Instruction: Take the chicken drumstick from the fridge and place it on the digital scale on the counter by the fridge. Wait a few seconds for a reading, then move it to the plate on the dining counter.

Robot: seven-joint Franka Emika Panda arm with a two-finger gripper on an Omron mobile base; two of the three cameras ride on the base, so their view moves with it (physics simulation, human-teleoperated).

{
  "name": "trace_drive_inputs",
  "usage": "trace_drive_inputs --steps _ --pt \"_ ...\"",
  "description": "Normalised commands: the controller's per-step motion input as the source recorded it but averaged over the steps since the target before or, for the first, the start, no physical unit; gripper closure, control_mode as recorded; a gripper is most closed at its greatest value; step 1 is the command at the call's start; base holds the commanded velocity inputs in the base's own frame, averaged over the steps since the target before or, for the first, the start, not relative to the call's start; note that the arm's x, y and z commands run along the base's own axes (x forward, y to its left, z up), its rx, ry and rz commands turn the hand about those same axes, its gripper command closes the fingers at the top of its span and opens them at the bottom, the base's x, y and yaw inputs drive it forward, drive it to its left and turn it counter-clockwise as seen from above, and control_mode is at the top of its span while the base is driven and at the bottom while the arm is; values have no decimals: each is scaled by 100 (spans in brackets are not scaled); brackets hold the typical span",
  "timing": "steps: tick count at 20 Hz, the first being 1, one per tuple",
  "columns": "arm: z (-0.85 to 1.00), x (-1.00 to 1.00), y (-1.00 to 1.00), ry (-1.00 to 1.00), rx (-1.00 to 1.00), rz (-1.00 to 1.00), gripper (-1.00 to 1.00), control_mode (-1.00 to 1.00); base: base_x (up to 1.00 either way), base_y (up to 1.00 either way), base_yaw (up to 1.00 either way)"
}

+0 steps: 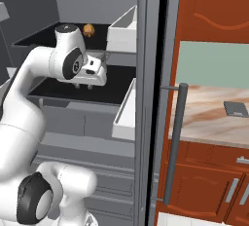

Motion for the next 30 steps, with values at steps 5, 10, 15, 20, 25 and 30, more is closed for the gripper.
trace_drive_inputs --steps 5,10,15,20,25,30 --pt "-1 17 1 -1 0 3 -100 -100 0 0 0" --pt "17 0 -10 -2 0 24 -100 -100 0 0 0" --pt "78 0 26 1 -14 -1 -100 -100 0 0 0" --pt "60 12 56 0 -14 -14 -100 -100 0 0 0" --pt "25 22 38 -4 -1 -27 -100 -100 0 0 0" --pt "2 5 6 -8 12 -7 -100 -100 0 0 0"
